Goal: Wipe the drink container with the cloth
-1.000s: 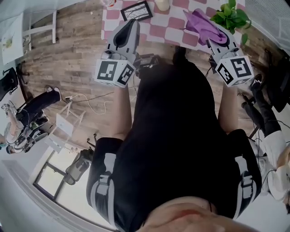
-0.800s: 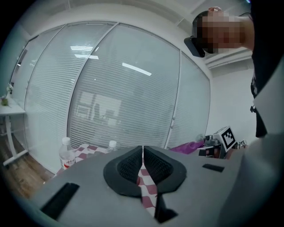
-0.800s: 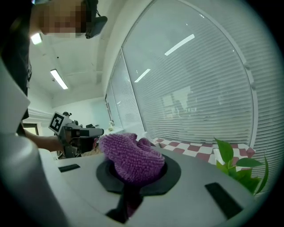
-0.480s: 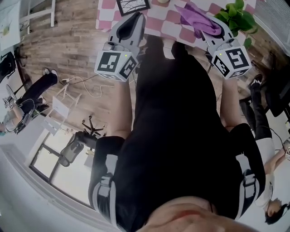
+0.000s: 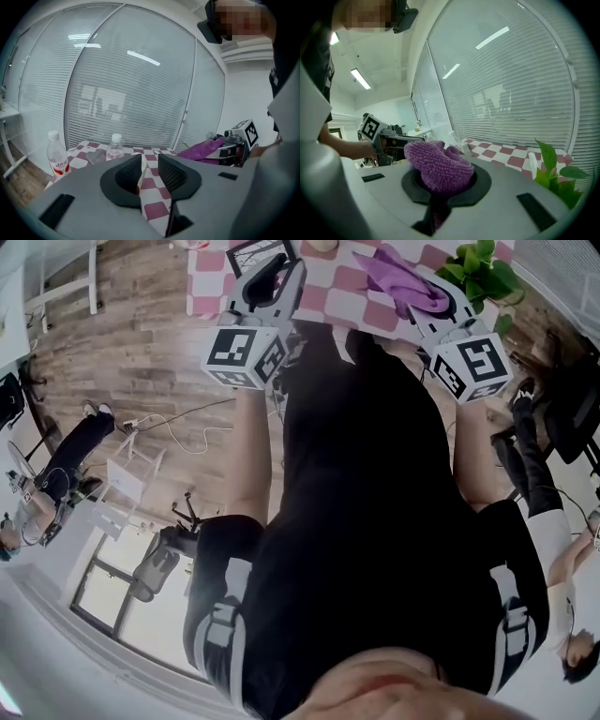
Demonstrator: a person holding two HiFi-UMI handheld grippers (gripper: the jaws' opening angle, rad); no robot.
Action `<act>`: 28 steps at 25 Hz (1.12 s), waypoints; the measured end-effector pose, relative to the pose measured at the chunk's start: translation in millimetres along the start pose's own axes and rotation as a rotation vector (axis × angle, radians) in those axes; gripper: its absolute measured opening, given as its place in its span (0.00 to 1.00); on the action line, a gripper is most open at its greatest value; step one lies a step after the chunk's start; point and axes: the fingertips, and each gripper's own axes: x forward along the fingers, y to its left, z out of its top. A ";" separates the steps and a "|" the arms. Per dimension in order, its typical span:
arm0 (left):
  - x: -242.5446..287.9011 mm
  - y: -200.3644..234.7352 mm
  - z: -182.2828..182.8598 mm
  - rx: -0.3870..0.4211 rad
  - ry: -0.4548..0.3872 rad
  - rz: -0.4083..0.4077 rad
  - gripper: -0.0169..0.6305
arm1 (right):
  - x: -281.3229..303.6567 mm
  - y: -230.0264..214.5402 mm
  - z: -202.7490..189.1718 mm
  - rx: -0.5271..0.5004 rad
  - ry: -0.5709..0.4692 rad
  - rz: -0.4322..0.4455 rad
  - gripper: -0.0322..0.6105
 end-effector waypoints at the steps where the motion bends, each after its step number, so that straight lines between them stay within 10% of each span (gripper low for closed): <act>1: 4.0 3.2 -3.3 0.005 0.010 -0.001 0.20 | 1.0 -0.2 -1.6 0.003 0.008 -0.004 0.11; 28: 105.3 37.3 -57.0 0.098 0.136 0.017 0.49 | 10.6 -12.8 -18.6 -0.005 0.096 -0.002 0.11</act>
